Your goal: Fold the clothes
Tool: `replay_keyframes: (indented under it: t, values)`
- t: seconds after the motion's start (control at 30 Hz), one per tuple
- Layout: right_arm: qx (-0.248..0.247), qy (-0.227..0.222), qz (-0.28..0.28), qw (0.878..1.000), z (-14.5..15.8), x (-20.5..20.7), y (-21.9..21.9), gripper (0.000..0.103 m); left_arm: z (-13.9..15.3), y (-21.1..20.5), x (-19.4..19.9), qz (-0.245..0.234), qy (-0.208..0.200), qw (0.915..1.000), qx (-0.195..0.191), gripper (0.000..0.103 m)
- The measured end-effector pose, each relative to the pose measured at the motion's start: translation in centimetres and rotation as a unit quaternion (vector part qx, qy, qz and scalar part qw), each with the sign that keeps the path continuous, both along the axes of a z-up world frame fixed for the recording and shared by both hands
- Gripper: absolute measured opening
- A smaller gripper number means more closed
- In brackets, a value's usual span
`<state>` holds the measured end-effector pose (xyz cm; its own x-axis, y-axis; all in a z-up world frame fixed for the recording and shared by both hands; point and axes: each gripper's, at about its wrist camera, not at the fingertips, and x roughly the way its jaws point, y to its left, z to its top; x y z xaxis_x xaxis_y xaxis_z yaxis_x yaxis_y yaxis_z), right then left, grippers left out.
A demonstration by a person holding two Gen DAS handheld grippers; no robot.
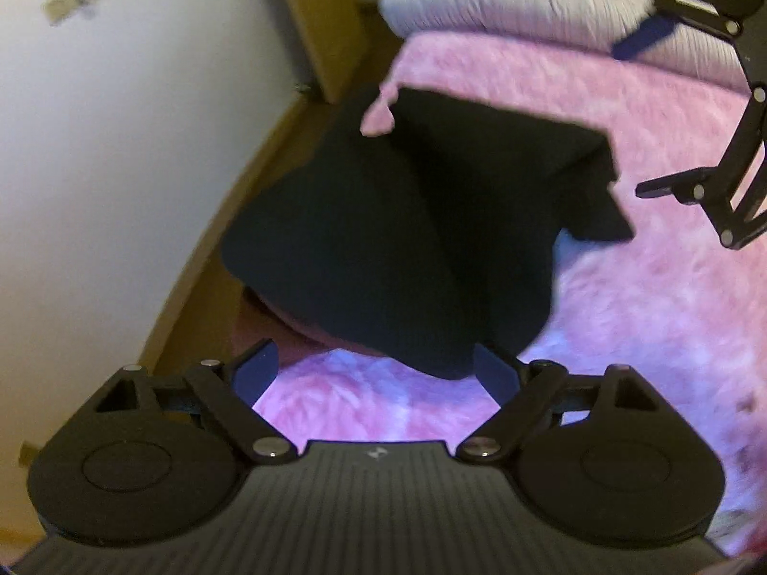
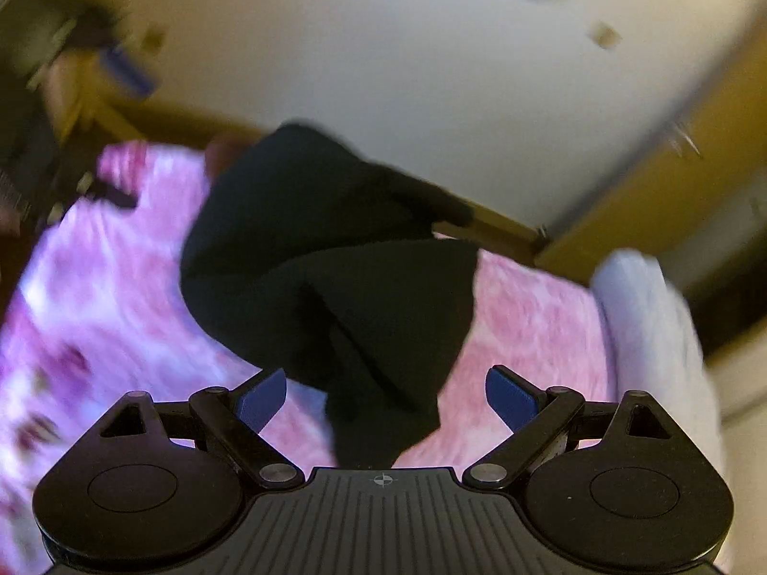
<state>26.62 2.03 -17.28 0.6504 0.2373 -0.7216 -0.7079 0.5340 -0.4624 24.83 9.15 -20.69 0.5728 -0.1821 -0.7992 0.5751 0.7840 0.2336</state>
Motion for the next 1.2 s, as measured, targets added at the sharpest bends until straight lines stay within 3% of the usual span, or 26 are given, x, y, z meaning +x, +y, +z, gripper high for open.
replay_keyframes:
  t: [0.1,0.23,0.27,0.3,0.33,0.4,0.47,0.5,0.53,0.7,0.83,0.87,0.9,1.0,1.07,1.13,1.2]
  values:
    - [-0.052,-0.012,0.03,0.998,-3.3,1.8,2.0,0.093,-2.9,0.1,3.1,-0.038,0.008,0.9992,0.007,0.081]
    - [-0.12,-0.029,0.071,0.99,-7.7,4.2,4.7,0.092,-5.3,0.1,5.9,-0.076,0.026,0.9968,0.006,0.084]
    - [-0.137,-0.033,0.081,0.987,-8.8,4.8,5.3,0.081,-5.6,0.1,6.4,-0.086,0.033,0.9957,0.003,0.083]
    - [-0.154,-0.037,0.091,0.983,-9.9,5.4,6.0,0.053,-5.7,0.1,6.4,-0.096,0.038,0.9947,-0.001,0.077]
    - [-0.149,-0.031,0.084,0.985,-9.9,6.0,6.0,0.042,-5.8,0.1,6.4,-0.108,0.045,0.9932,-0.005,0.056]
    - [-0.129,-0.017,0.064,0.989,-9.5,7.2,5.8,0.024,-5.8,-0.2,6.0,-0.124,0.052,0.9909,-0.004,0.035]
    - [-0.106,-0.006,0.043,0.993,-8.5,8.3,5.1,0.015,-5.0,-0.2,5.3,-0.135,0.045,0.9898,-0.004,0.02]
    - [-0.091,-0.003,0.032,0.995,-7.5,8.8,4.6,0.014,-4.4,-0.2,4.9,-0.139,0.041,0.9895,-0.006,0.011]
    - [-0.076,-0.001,0.021,0.997,-6.6,9.3,4.0,0.014,-3.6,-0.1,4.9,-0.138,0.04,0.9895,-0.013,0.007]
    - [-0.013,-0.009,-0.068,0.998,-0.2,11.5,-0.2,0.013,2.1,-0.7,2.4,-0.15,0.006,0.9865,-0.066,0.003]
    - [0.03,-0.003,-0.163,0.986,3.0,10.7,-5.5,0.013,6.8,-3.9,-1.3,-0.188,-0.008,0.9764,-0.106,0.0]
    - [0.046,0.004,-0.19,0.981,3.4,10.2,-6.3,0.013,8.0,-5.5,-2.7,-0.204,-0.009,0.9725,-0.113,0.0]
    - [0.061,0.009,-0.216,0.974,3.6,9.3,-6.9,0.013,8.8,-7.4,-3.9,-0.191,-0.007,0.9749,-0.115,0.0]
    - [0.087,0.021,-0.279,0.956,4.1,5.2,-8.8,0.013,10.6,-12.2,-9.1,-0.232,0.004,0.964,-0.13,0.0]
    - [0.096,0.043,-0.322,0.941,3.4,1.8,-10.3,0.013,10.3,-15.4,-14.2,-0.252,0.025,0.9583,-0.133,0.0]
    - [0.094,0.064,-0.358,0.927,2.1,-1.3,-10.7,0.013,8.9,-18.4,-18.2,-0.26,0.05,0.9571,-0.118,0.0]
    - [0.101,0.088,-0.404,0.905,1.3,-3.4,-9.7,0.013,7.7,-20.7,-21.4,-0.262,0.063,0.9583,-0.096,0.006]
